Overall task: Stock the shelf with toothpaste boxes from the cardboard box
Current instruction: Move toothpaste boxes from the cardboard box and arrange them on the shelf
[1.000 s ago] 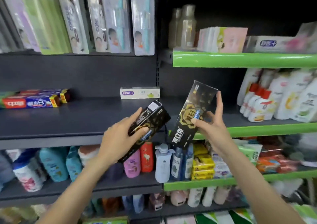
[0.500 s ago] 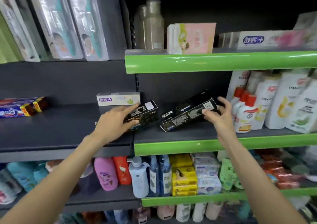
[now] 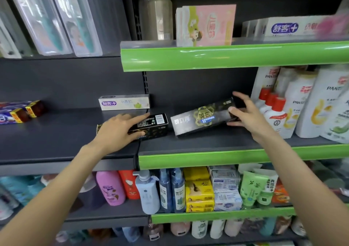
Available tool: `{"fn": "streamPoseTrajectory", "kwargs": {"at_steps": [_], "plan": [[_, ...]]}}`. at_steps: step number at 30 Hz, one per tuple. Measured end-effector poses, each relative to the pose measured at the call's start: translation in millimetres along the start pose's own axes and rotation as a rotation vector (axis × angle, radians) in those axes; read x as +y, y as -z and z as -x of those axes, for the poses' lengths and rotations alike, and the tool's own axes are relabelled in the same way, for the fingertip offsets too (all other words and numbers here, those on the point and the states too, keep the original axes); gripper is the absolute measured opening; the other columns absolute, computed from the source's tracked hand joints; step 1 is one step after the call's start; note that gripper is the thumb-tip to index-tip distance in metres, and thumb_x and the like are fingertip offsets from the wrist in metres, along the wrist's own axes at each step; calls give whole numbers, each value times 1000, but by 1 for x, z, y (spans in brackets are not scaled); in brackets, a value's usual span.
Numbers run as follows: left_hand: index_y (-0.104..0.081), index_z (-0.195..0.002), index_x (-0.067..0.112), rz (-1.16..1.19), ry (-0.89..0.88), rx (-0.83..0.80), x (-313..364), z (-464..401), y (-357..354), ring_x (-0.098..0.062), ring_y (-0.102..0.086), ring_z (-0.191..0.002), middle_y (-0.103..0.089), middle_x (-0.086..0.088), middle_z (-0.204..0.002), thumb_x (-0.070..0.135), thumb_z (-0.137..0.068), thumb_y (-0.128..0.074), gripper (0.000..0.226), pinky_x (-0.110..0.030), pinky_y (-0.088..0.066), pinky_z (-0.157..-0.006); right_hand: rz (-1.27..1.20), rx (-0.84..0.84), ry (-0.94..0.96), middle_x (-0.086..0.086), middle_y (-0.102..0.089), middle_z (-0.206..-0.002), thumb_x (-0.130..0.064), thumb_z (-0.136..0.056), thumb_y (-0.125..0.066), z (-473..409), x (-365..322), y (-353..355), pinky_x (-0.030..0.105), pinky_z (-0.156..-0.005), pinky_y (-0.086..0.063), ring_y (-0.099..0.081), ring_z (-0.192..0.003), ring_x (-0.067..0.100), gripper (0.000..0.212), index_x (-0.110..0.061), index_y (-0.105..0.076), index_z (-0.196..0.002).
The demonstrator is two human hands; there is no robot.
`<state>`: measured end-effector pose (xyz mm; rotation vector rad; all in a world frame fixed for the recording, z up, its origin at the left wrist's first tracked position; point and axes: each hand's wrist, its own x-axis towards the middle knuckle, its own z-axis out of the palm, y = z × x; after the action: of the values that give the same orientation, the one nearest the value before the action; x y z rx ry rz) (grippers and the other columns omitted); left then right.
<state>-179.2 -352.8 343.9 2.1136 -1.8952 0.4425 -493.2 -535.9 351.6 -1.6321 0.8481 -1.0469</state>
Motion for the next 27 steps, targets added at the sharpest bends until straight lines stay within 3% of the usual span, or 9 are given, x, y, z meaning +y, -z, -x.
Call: {"fn": "streamPoseTrajectory", "kwargs": {"at_steps": [2, 4, 5, 10, 14, 18, 20, 24, 27], "plan": [[-31, -141, 43, 8, -20, 24, -3, 6, 3, -27, -54, -112, -58, 0, -121, 46, -88, -56, 59, -38, -45, -86, 205, 55, 167, 8, -57, -112, -9, -93, -54, -12, 7, -9, 34, -87, -53, -57, -99, 22, 56, -38, -38, -137], [-34, -141, 40, 21, -46, 23, -2, 5, 5, -25, -53, -113, -57, 0, -123, 44, -88, -56, 57, -38, -44, -88, 496, 68, 279, 14, -54, -123, -13, -90, -57, -33, 15, -25, 25, -91, -39, -52, -109, 27, 54, -36, -41, -136], [-34, -141, 39, 17, -68, 18, 0, 3, 4, -26, -53, -113, -57, 0, -123, 44, -88, -56, 57, -39, -43, -89, 593, 41, 278, 16, -54, -123, -13, -90, -57, -45, 18, -35, 22, -87, -36, -51, -110, 29, 50, -33, -45, -134], [-29, -143, 38, -80, -103, 0, 8, -14, -7, -27, -51, -117, -56, -4, -128, 45, -90, -53, 59, -39, -38, -91, 1130, 27, 236, 16, -57, -119, -14, -92, -53, -96, 26, -77, 39, -82, -42, -52, -109, 37, 41, -26, -40, -129], [-22, -145, 41, -117, -77, -10, 12, -24, -13, -22, -47, -123, -51, 0, -134, 48, -92, -48, 60, -36, -34, -95, 1449, 41, 273, 19, -38, -138, -4, -87, -53, -119, 26, -97, 45, -100, -34, -35, -126, 38, 52, -19, -40, -135], [-23, -145, 40, -107, -57, -7, 9, -28, -18, -24, -47, -121, -52, -2, -132, 49, -91, -48, 60, -36, -35, -95, 1373, -209, 501, 5, -28, -151, -17, -90, -53, -131, 30, -110, 40, -110, -23, -25, -138, 25, 57, -16, -32, -143], [-22, -146, 40, -114, -48, -17, 11, -31, -18, -24, -46, -123, -50, -1, -134, 48, -92, -47, 60, -36, -34, -97, 1339, -329, 427, -1, -19, -156, -29, -95, -48, -137, 31, -109, 39, -114, -17, -19, -143, 22, 61, -19, -21, -149], [-19, -146, 41, -129, -44, -55, 21, -44, -17, -24, -42, -129, -45, 0, -140, 47, -94, -45, 59, -36, -30, -103, 1409, -392, 269, -7, -3, -159, -43, -99, -34, -147, 29, -99, 43, -118, -8, -4, -146, 18, 61, -28, -6, -151], [-18, -146, 41, -132, -74, -85, 34, -61, -19, -24, -43, -127, -43, 1, -141, 47, -94, -45, 59, -37, -28, -105, 1116, -392, 256, -5, -10, -159, -40, -101, -30, -135, 20, -91, 38, -118, -10, -8, -146, 17, 54, -25, -14, -151]]}}
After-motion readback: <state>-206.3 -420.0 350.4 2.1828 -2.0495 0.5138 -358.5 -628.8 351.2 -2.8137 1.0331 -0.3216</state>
